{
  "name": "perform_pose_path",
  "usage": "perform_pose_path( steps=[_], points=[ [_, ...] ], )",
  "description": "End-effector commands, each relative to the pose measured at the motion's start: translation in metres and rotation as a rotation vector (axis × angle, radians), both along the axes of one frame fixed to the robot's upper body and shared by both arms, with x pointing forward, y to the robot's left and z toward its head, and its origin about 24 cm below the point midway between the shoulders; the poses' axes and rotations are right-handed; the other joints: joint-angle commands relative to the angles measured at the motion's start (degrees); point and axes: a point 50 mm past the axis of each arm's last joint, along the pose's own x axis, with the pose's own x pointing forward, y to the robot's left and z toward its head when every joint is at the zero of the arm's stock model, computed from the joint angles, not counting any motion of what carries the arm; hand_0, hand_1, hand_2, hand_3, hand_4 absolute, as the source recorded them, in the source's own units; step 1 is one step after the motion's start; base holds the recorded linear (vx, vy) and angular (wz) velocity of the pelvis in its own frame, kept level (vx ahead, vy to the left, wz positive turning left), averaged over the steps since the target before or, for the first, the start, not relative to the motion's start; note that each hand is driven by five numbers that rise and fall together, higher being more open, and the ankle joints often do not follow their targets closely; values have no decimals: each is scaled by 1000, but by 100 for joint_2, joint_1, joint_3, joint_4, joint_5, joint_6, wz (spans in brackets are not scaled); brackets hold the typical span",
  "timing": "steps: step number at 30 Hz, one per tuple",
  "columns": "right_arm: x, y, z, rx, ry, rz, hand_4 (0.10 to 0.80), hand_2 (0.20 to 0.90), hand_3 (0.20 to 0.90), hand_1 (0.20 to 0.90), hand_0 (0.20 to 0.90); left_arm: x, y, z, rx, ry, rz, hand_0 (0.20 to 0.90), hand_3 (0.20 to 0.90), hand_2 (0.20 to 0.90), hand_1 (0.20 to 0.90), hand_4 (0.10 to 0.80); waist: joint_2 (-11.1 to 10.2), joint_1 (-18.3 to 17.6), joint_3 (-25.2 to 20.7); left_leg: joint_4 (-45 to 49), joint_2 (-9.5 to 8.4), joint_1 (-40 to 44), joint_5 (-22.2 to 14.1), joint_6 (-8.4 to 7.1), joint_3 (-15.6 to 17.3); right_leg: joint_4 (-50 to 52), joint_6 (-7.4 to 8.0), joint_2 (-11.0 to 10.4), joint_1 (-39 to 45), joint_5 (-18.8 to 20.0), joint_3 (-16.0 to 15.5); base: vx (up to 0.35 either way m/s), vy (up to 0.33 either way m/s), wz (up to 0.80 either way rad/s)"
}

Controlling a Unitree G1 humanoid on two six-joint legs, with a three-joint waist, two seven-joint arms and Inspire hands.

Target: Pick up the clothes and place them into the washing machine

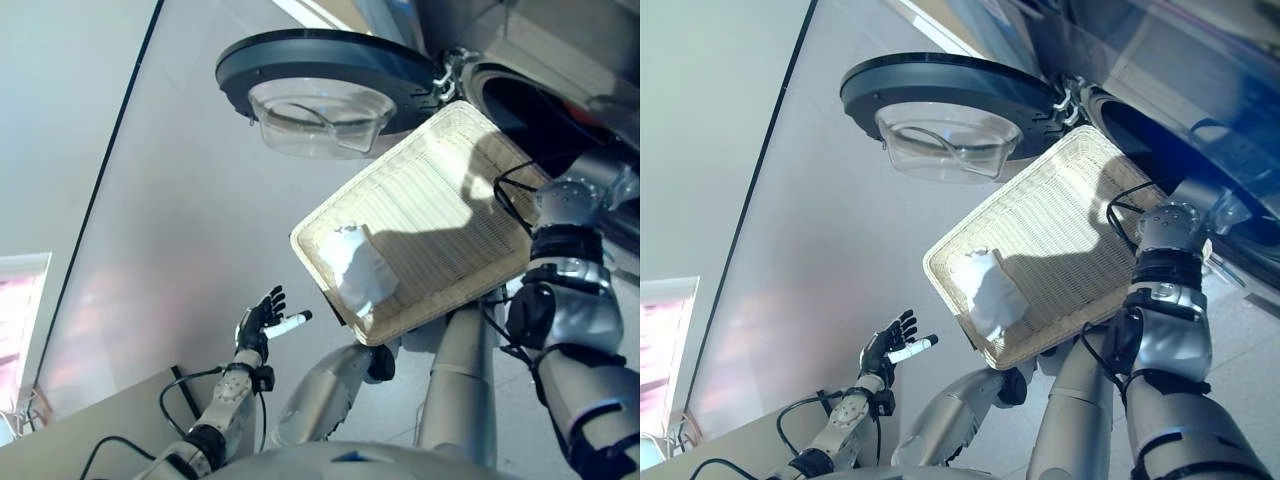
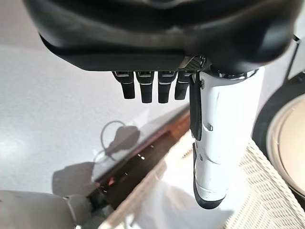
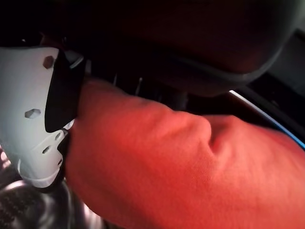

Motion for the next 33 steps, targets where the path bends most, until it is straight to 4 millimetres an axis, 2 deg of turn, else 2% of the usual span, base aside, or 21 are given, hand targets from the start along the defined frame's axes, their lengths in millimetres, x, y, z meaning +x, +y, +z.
perform_pose_path(
  steps=[1, 4, 5, 6, 7, 28, 31, 33],
  points=[
    [-28, -4, 79, -315, -197, -130, 300, 200, 200, 200, 200, -10, 17, -4, 30, 4, 76, 900, 900, 900, 900, 800, 347, -6, -344, 936, 191, -702, -308, -546, -284, 75, -334, 291, 226, -264, -277, 22, -41, -3],
    [-30, -3, 87, -353, -207, -133, 300, 200, 200, 200, 200, -9, 21, -4, 37, 1, 81, 900, 900, 900, 900, 800, 347, 32, -444, 895, 197, -654, -310, -562, -325, 47, -340, 290, 285, -274, -332, 27, -40, -1],
    [-30, -2, 89, -367, -209, -131, 322, 230, 230, 230, 230, -10, 22, -4, 42, 4, 82, 900, 900, 900, 900, 800, 347, 40, -468, 882, 201, -637, -307, -569, -350, 38, -344, 294, 304, -278, -353, 25, -44, 1],
    [-30, -2, 89, -376, -207, -128, 512, 496, 496, 496, 496, -11, 22, -4, 43, 7, 84, 900, 900, 900, 900, 800, 347, 39, -484, 870, 202, -626, -304, -575, -371, 32, -348, 298, 325, -276, -373, 27, -42, 2],
    [-29, -3, 89, -380, -206, -123, 800, 900, 900, 900, 900, -11, 22, -4, 43, 8, 84, 900, 900, 900, 900, 800, 347, 38, -502, 856, 201, -613, -305, -580, -389, 16, -349, 302, 350, -277, -399, 25, -37, 4],
    [-7, -7, 46, -340, -13, -32, 800, 900, 900, 900, 900, -14, 30, -9, 50, 41, 143, 900, 900, 900, 900, 800, 190, 52, -607, 852, 280, -609, -290, -633, -497, -89, -441, 356, 486, -267, -591, 2, -2, 1],
    [-2, -14, 34, -332, 115, -24, 800, 900, 900, 900, 900, -17, 32, -11, 61, 53, 143, 900, 900, 900, 900, 800, 159, 68, -609, 861, 288, -624, -288, -636, -514, -98, -452, 357, 492, -255, -600, 0, 0, 0],
    [4, -26, 15, -332, 337, 2, 800, 900, 900, 900, 900, -17, 38, -12, 90, 65, 137, 900, 900, 900, 900, 800, 97, 90, -620, 878, 303, -632, -287, -642, -506, -105, -463, 360, 490, -233, -610, -11, -3, 2]
  ],
)
